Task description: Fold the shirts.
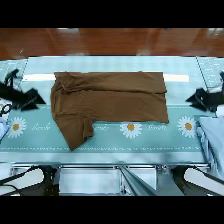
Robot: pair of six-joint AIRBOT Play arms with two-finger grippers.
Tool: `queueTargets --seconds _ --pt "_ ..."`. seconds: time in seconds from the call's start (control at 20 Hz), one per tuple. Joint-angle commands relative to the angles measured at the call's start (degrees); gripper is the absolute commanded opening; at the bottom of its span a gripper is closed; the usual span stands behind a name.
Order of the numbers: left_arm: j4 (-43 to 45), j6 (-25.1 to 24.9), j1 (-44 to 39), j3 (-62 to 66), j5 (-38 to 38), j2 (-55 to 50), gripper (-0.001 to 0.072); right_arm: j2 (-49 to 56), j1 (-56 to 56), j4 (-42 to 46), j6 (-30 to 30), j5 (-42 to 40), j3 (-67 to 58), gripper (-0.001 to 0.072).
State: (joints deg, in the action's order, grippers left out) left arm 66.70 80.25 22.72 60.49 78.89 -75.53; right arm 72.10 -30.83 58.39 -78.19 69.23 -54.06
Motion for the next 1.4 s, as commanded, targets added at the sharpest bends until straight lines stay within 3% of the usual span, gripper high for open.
queueTargets --seconds 0.0,0.1,0.25,0.5,0.8,0.85,0.95,1.1,1.35 --pt "-2.8 -2.4 7.3 -16.7 -2.5 9.4 0.0506 -12.2 -7.2 -12.7 10.3 -5.6 20.0 0.0394" --pt "-3.9 0.0 10.1 -20.7 -3.3 10.1 0.0506 -13.7 -7.5 -15.6 10.8 -5.0 22.2 0.0393" --pt "-9.1 -0.3 11.1 -23.6 -5.6 8.4 0.0506 -13.7 -7.5 -17.0 11.3 -4.0 22.2 0.0394" --pt "-16.2 -2.7 5.4 -24.1 -9.6 2.0 0.0504 -13.7 -7.5 -17.6 11.7 -3.9 22.1 0.0394" --pt "-16.4 -2.1 -2.8 -22.8 -16.0 -2.4 0.0501 -13.7 -7.5 -17.9 12.0 -4.8 22.1 0.0393" --pt "-16.4 -3.0 -4.1 -22.0 -15.9 -2.8 0.043 -13.7 -7.5 -17.9 12.0 -5.1 22.1 0.0393" --pt "-16.3 -6.4 -6.1 -20.5 -15.5 -2.8 0.0021 -13.7 -7.5 -17.8 11.9 -5.4 22.1 0.0393" --pt "-16.2 -7.6 -6.7 -17.5 -14.2 -2.8 0.0019 -13.1 -7.5 -15.1 11.0 -5.2 22.1 0.0394" --pt "-16.1 -7.6 -6.7 -15.2 -12.2 -2.7 0.0019 -3.4 -7.5 -13.4 11.4 0.5 21.6 0.0393"
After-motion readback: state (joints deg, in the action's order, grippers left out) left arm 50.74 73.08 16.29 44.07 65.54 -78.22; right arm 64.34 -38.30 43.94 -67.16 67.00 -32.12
